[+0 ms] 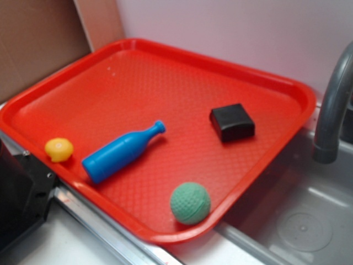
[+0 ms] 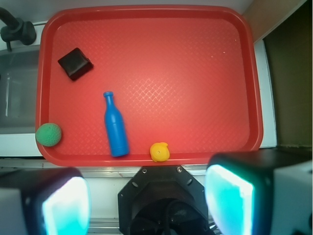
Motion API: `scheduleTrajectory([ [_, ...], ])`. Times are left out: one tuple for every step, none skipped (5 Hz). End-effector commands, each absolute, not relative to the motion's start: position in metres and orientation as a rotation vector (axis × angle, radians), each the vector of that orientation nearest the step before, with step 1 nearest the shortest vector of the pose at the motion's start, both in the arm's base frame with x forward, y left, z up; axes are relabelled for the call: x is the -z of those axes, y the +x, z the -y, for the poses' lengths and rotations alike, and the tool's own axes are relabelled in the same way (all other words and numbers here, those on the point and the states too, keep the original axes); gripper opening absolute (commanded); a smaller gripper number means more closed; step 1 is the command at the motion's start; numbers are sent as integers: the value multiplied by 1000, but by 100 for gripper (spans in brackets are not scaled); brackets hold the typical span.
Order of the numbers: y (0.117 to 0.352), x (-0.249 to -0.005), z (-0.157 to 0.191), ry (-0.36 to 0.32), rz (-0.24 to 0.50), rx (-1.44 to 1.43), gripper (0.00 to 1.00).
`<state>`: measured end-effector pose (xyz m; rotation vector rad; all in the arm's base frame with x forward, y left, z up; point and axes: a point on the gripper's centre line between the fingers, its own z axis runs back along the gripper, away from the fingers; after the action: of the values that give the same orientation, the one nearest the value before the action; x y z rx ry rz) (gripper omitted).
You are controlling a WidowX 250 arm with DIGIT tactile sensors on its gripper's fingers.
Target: Grab the green ball.
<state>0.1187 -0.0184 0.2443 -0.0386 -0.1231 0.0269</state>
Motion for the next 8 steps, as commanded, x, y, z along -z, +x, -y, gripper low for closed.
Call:
scheduleTrajectory([
  [119,-244,18,-39,123,-27,100],
  [135,-208,68,-197,88,212,100],
  [157,-174,120,-172,89,465,100],
  [149,-134,174,-163,67,715,100],
  [135,-102,218,-123,71,968,100],
  [122,-78,223,-126,26,1217,100],
  [110,-57,199,-117,-69,1463,100],
  [116,-62,174,-109,-36,1710,100],
])
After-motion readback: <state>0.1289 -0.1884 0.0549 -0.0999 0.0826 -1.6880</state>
